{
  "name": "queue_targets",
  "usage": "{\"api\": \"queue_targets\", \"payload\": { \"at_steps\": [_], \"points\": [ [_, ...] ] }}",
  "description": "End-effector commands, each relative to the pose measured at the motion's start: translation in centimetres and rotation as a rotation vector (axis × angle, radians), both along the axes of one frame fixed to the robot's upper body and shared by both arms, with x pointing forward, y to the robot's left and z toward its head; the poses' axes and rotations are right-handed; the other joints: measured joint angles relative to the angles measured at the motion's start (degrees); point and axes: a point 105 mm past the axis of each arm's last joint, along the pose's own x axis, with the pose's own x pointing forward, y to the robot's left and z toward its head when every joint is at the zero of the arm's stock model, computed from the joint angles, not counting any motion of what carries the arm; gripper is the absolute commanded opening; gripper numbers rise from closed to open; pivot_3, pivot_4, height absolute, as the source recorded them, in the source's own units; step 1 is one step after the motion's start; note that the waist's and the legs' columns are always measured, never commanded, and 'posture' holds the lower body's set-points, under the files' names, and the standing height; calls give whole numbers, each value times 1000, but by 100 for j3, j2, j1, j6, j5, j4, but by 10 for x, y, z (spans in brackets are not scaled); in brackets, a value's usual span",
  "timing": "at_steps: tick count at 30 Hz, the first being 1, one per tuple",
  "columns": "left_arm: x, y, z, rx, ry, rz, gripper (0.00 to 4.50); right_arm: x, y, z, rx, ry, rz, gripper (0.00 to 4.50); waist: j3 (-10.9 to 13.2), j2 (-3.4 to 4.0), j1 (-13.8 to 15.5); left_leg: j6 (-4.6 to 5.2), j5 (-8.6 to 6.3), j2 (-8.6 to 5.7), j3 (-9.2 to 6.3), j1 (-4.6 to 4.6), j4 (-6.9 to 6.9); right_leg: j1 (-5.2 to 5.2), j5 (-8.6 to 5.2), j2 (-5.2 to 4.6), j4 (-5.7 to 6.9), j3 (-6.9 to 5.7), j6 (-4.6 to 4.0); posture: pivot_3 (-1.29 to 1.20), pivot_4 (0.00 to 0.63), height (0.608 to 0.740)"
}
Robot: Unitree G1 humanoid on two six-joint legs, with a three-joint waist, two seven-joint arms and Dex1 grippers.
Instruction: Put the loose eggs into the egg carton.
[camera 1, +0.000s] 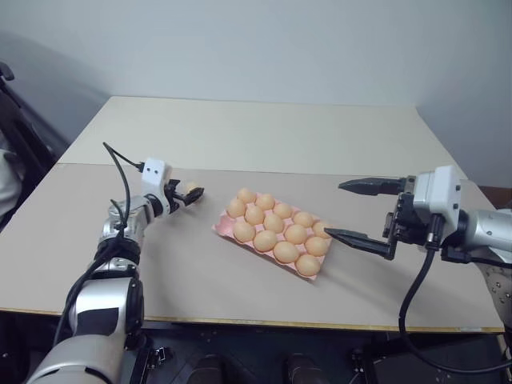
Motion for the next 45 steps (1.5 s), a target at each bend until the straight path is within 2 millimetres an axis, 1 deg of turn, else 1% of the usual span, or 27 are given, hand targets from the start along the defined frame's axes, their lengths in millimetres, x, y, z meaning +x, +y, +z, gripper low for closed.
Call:
{"api": "queue_targets", "payload": {
  "at_steps": [1,6,11,13,16,21,22,23,26,29,31,32,33,35,38,40,43,45],
  "points": [
    [8,-8,20,-4,-63,22,4487,-5,1,7,6,-45,5,4500,0,0,1,0,0,0,0,-1,0,0,0,0,0,0,0,0,150,740],
    [14,-17,14,5,-37,60,4487,-6,1,7,5,-46,2,4500,0,0,-1,0,0,-1,0,0,0,0,0,0,0,0,0,0,150,740],
    [17,-24,-4,42,47,88,4487,-8,1,8,4,-52,-1,4500,-1,-1,-4,0,0,-2,0,0,-1,0,0,0,-1,1,1,0,150,740],
    [18,-27,-7,42,64,95,4487,-8,1,8,4,-54,-7,4500,0,-1,0,0,0,-3,-1,-1,-1,0,0,-1,-2,0,1,0,150,740],
    [18,-28,-10,42,76,102,3924,-8,0,8,7,-58,-19,4500,-1,-1,2,0,0,-4,0,0,0,0,1,-1,-1,0,1,0,150,740],
    [18,-29,-12,45,80,106,2358,-8,-2,8,8,-60,-34,4500,-1,-1,2,0,0,-4,-1,0,-1,0,0,-1,-1,0,1,0,150,740],
    [18,-29,-12,46,79,105,2163,-8,-2,8,10,-60,-36,4500,-1,-1,2,0,0,-4,-1,0,0,1,1,-1,-1,0,1,0,150,740],
    [18,-28,-11,50,73,104,2069,-8,-2,8,9,-60,-36,4500,-1,-1,2,0,0,-4,-1,0,0,1,1,-1,0,0,1,0,150,740],
    [18,-26,-4,66,39,91,2062,-8,-3,7,8,-58,-38,4500,-1,-1,2,0,0,-4,-1,1,0,1,0,-1,-1,0,1,0,150,740],
    [17,-28,12,53,-20,24,2062,-7,-3,7,6,-58,-40,4500,-1,-1,0,0,0,-4,-1,-1,-1,1,1,-1,-1,0,1,0,150,740],
    [10,-36,30,50,-81,-116,2062,-7,-3,6,4,-56,-37,4500,-1,-1,-5,0,0,-4,-1,-1,-1,1,1,-1,-2,0,1,0,150,740],
    [6,-40,36,52,-99,-177,2062,-7,-4,6,2,-56,-36,4500,-1,-1,-12,0,0,-4,-1,-2,-1,0,1,-1,-3,0,1,0,150,740],
    [-5,-46,44,65,-131,-288,2062,-7,-3,6,2,-55,-34,4500,-1,-1,-12,-1,0,-3,-1,-2,-2,0,1,-1,-2,0,1,0,150,740],
    [-23,-55,49,92,-161,-453,2062,-7,-2,6,2,-54,-30,4500,-1,0,-23,-2,1,-3,0,-1,-3,-1,0,-1,-2,1,1,0,150,740],
    [-56,-66,49,132,-191,-685,2062,-7,-1,6,4,-54,-26,4500,-2,1,-21,-2,1,-2,0,2,-3,0,1,-1,-1,2,1,0,150,740],
    [-69,-68,43,151,-185,-774,2062,-7,-1,6,5,-54,-24,4500,-1,0,-16,-2,1,-2,1,6,-1,3,0,-1,1,3,1,0,150,740],
    [-75,-67,30,236,-182,-811,2062,-7,0,6,6,-53,-23,4500,-1,0,2,-2,2,-2,1,8,1,5,0,-1,4,4,1,0,150,740],
    [-74,-68,29,209,-180,-808,2062,-7,0,6,6,-53,-23,4500,-1,0,13,-2,1,-2,0,6,1,5,0,-1,1,3,1,0,150,740]
  ]
}}
